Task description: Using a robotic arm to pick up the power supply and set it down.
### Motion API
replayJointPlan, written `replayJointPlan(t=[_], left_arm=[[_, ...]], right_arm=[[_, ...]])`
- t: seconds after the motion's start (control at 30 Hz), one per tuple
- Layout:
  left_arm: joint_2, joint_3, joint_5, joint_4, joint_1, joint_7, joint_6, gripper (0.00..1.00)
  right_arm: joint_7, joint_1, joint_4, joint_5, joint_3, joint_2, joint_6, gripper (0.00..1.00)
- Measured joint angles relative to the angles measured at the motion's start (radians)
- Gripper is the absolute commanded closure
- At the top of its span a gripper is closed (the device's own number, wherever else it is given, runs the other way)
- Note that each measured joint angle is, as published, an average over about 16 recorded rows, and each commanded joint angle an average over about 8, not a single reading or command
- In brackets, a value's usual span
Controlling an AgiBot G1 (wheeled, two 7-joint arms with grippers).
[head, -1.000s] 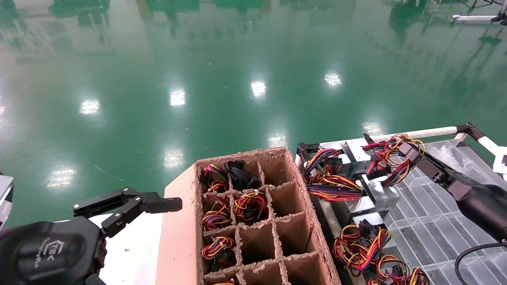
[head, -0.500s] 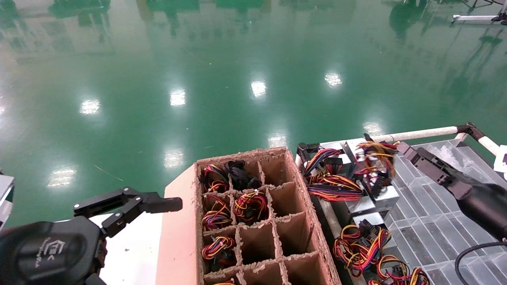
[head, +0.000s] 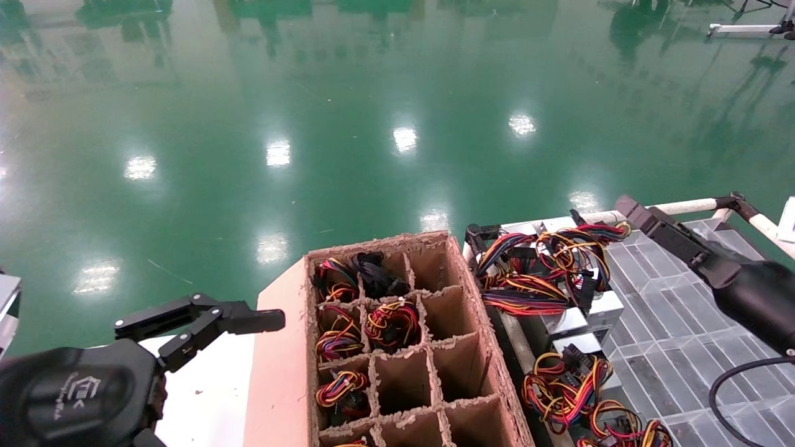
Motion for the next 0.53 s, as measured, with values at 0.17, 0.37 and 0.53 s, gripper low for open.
replayJointPlan(t=[0.17,0.37,0.53], left_arm=[[0.000,0.000,0.000,0.000,0.000,0.000,0.000,0.00],[0.000,0.000,0.000,0.000,0.000,0.000,0.000,0.00],[0.000,0.000,0.000,0.000,0.000,0.000,0.000,0.00]], right_arm=[[0.016,-0.019,0.106,0.010,-0.021,0.021,-0.017,0.00],[0.033,-0.039,0.212,0.020,-0.042,0.042,-0.034,0.00],[0.041,-0.048,0.265,0.025,-0.053,0.053,-0.042,0.00]])
